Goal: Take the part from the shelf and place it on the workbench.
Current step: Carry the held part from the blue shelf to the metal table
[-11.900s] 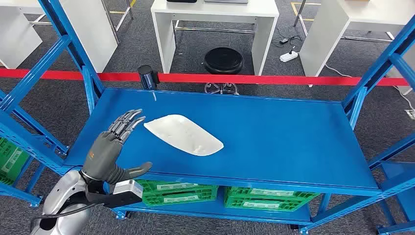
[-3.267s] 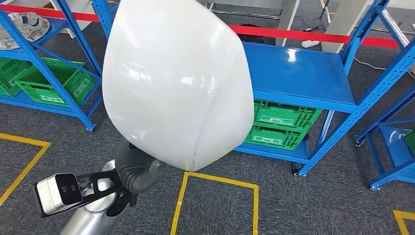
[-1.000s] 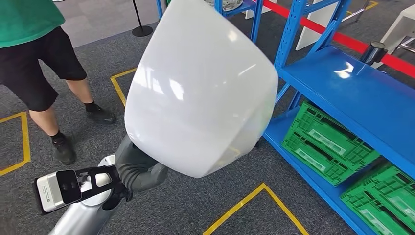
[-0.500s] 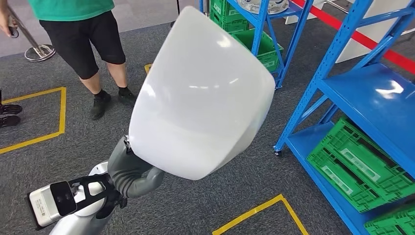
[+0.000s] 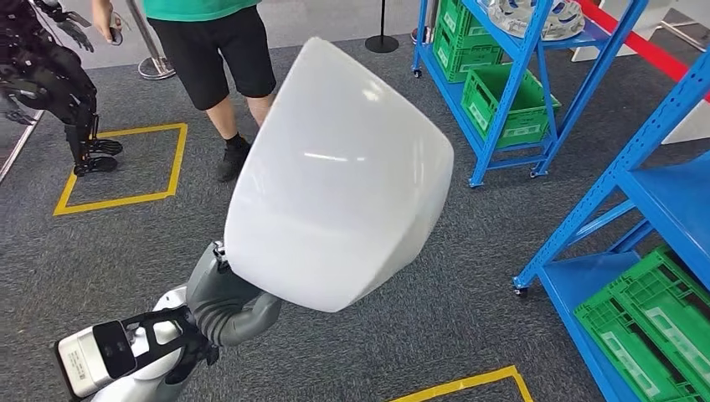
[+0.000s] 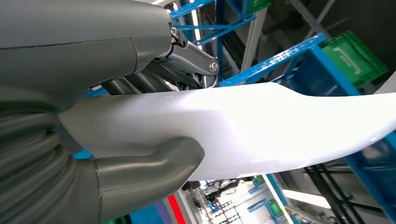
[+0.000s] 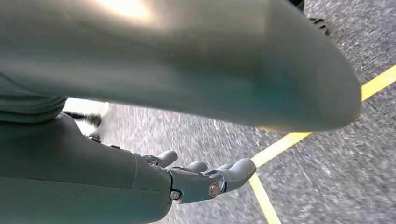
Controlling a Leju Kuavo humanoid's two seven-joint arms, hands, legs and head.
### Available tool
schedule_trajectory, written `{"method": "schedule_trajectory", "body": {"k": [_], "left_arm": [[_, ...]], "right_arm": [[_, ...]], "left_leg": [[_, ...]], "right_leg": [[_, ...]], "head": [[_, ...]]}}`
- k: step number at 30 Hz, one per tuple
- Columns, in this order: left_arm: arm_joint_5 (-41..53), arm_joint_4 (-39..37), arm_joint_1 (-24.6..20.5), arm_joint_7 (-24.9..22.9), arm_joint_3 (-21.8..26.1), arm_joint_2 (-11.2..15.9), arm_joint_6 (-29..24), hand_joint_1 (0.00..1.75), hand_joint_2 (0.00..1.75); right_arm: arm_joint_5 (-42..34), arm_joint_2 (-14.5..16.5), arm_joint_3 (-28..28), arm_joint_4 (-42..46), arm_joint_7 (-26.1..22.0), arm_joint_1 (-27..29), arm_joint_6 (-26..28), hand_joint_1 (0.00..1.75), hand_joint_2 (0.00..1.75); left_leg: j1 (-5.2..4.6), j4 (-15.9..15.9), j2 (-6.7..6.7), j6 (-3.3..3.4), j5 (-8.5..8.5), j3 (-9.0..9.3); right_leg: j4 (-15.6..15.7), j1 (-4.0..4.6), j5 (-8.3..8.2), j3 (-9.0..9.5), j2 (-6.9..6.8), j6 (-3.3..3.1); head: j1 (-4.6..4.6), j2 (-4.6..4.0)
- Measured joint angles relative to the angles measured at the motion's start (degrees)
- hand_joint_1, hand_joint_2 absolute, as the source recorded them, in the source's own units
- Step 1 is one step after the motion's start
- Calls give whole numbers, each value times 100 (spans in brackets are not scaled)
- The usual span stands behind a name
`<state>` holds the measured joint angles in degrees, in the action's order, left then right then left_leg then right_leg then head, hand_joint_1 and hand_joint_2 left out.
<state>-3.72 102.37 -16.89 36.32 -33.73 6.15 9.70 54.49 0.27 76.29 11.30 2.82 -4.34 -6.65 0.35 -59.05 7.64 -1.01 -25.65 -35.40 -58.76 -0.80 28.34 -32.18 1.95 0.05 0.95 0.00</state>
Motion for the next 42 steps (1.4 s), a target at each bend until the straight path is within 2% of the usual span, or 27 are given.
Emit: {"method": "schedule_trajectory", "body": {"k": [2,4,6,7,8,10,12,14,15,17,19,20,21,22,23,24,26,28,30,32,34,36,37,38,39,41,42], "left_arm": [[17,33,10,-50,0,30,-3,175,175],[45,47,29,-93,-2,43,-14,175,175],[81,47,64,-138,-5,49,-24,175,175],[96,44,74,-157,-10,51,-25,175,175],[108,38,74,-172,-17,53,-22,175,175],[117,13,47,-189,-35,53,5,175,175],[114,-22,9,-188,-47,56,38,175,175],[108,-54,-11,-184,-50,64,63,175,175],[107,-67,-19,-185,-51,68,74,175,175],[105,-91,-51,-199,-55,65,87,175,175],[103,-124,-69,-235,-60,55,87,175,175],[103,-143,-63,-254,-62,52,87,175,175],[104,-161,-52,-266,-63,52,87,175,175],[104,-177,-42,-273,-64,53,87,175,175],[105,-186,-35,-276,-65,53,87,175,175],[105,-191,-32,-278,-66,53,87,175,175],[107,-192,-33,-281,-69,53,86,175,175],[109,-192,-32,-284,-78,55,85,175,175],[115,-192,-28,-291,-91,68,76,175,175],[139,-192,-26,-311,-108,89,51,175,175],[171,-193,-15,-329,-129,100,27,175,175],[225,-193,17,-354,-151,107,19,175,175],[265,-190,37,-376,-162,111,18,175,175],[307,-181,54,-404,-172,116,17,175,175],[347,-163,67,-431,-180,118,18,175,175],[402,-103,75,-468,-191,110,26,175,175],[418,-72,73,-476,-193,102,32,175,175]], "right_arm": [[51,2,-50,0,-30,6,1,0,0],[74,2,-86,0,-22,25,3,0,0],[79,4,-101,0,-3,33,9,0,0],[78,10,-104,0,5,30,12,0,0],[75,22,-108,0,9,24,14,0,0],[70,56,-122,-1,6,14,14,0,0],[69,91,-138,-2,-6,8,13,0,0],[66,131,-145,-2,-20,-10,13,0,0],[64,152,-148,-2,-25,-24,14,0,0],[64,198,-151,-3,-28,-40,-20,0,0],[76,232,-151,-4,-30,-23,-88,0,0],[86,244,-152,-4,-30,-9,-110,0,0],[96,252,-153,-4,-30,4,-120,0,0],[103,261,-155,-4,-31,12,-120,0,0],[106,266,-157,-4,-32,13,-120,0,0],[107,269,-160,-4,-33,13,-120,0,0],[107,276,-171,-4,-34,10,-122,0,0],[107,288,-186,-4,-34,7,-123,0,0],[105,303,-197,-4,-39,0,-114,0,0],[102,315,-202,-4,-61,0,-107,0,0],[96,322,-204,-4,-79,16,-107,0,0],[91,328,-204,-4,-79,34,-107,0,0],[93,335,-204,-4,-92,37,-107,0,0],[98,344,-204,-4,-116,33,-107,0,0],[106,359,-207,-4,-157,27,-107,0,0],[136,386,-221,-4,-252,17,-107,0,0],[153,397,-231,-4,-298,13,-106,0,0]], "left_leg": [[-15,-376,-314,-34,-248,-173],[-18,-1142,-623,-57,-663,-516],[-12,-1621,-700,-70,-825,-711],[-12,-1560,-723,-68,-755,-656],[-13,-1255,-776,-60,-597,-473],[-33,-436,-1042,-14,-300,1],[-63,-15,-1186,60,-193,222],[-79,13,-1052,131,-171,206],[-72,35,-982,165,-150,208],[-38,81,-847,234,-100,217],[-21,86,-710,267,-75,195],[-21,81,-630,271,-70,185],[-22,73,-544,270,-67,177],[-21,62,-454,265,-64,173],[-17,48,-363,254,-61,171],[-12,34,-279,240,-60,168],[-11,12,-129,178,-55,143],[-5,25,-9,96,-32,102],[9,45,68,25,-6,64],[-3,-181,-204,-20,-164,-50],[-13,-858,-593,-49,-566,-349],[-4,-1555,-695,-75,-862,-658],[-1,-1647,-711,-80,-855,-685],[2,-1501,-735,-81,-746,-590],[1,-1125,-810,-76,-564,-376],[-18,-327,-1078,-21,-285,57],[-28,-84,-1167,19,-215,183]], "right_leg": [[35,-7,-25,2,-156,-82],[36,19,-19,-5,-323,-122],[34,35,-14,-13,-498,-127],[32,38,-12,-13,-578,-124],[29,40,-7,-8,-656,-117],[13,60,18,13,-792,-81],[0,83,40,33,-910,-20],[10,81,45,56,-1031,44],[-12,65,69,64,-992,79],[-317,32,280,-50,-666,141],[-1048,12,650,-397,-304,178],[-1404,10,779,-583,-244,187],[-1611,10,806,-703,-223,190],[-1581,6,707,-713,-212,187],[-1318,-2,509,-605,-183,180],[-904,-17,275,-418,-98,173],[-206,-28,11,-103,158,166],[-18,-5,-2,-32,245,133],[11,-3,-34,-28,103,54],[47,-11,-61,-18,-53,-35],[58,9,-62,-22,-219,-89],[56,26,-57,-31,-403,-104],[54,28,-53,-32,-496,-103],[52,29,-49,-28,-579,-98],[47,30,-41,-20,-657,-87],[24,52,-7,-1,-795,-40],[12,66,10,9,-855,-8]], "head": [[33,0],[66,0],[69,0],[70,0],[71,0],[73,0],[70,0],[66,0],[64,0],[52,0],[32,0],[24,0],[20,0],[18,0],[16,0],[13,0],[6,0],[0,0],[-1,0],[28,0],[61,0],[68,0],[68,0],[69,0],[71,0],[74,0],[73,0]]}}
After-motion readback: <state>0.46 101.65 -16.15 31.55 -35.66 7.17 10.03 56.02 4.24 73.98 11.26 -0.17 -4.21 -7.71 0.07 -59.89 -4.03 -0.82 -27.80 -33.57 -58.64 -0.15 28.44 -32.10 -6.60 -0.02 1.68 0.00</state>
